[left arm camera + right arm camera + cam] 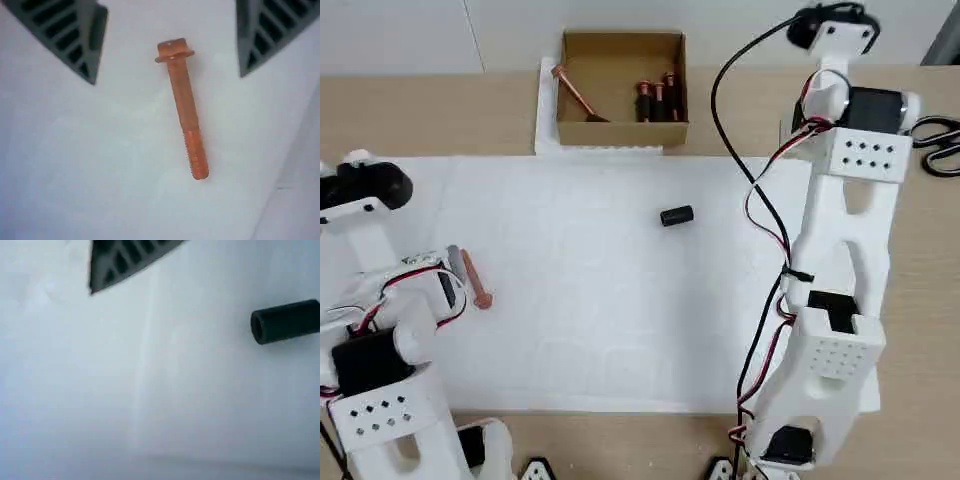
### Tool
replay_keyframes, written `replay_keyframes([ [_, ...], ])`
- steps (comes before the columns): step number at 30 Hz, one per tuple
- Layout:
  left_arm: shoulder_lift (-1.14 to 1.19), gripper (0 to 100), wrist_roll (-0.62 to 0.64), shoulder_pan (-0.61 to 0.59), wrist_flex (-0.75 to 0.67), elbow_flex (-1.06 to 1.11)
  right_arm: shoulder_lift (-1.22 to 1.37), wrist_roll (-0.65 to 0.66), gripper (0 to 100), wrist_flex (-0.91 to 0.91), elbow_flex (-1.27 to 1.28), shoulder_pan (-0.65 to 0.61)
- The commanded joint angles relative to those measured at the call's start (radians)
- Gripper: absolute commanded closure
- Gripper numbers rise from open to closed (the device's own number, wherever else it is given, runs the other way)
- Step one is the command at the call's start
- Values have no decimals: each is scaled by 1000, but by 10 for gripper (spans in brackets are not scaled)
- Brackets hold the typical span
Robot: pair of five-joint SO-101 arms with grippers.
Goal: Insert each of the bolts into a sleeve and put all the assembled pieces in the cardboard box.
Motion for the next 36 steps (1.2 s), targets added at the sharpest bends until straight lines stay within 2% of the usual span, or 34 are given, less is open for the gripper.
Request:
replay_keyframes([
  [1,-15,826,21,-2,-26,-38,-45,9,764,2,43,-5],
  [11,-12,826,21,-2,-6,-35,-39,-15,764,2,249,-39],
  [22,-15,826,17,-2,0,22,-42,23,762,-1,420,-262],
  [32,-15,826,17,-2,2,24,-38,32,762,-193,419,-367],
  [36,-15,826,17,-2,2,24,-38,110,762,-265,420,-418],
])
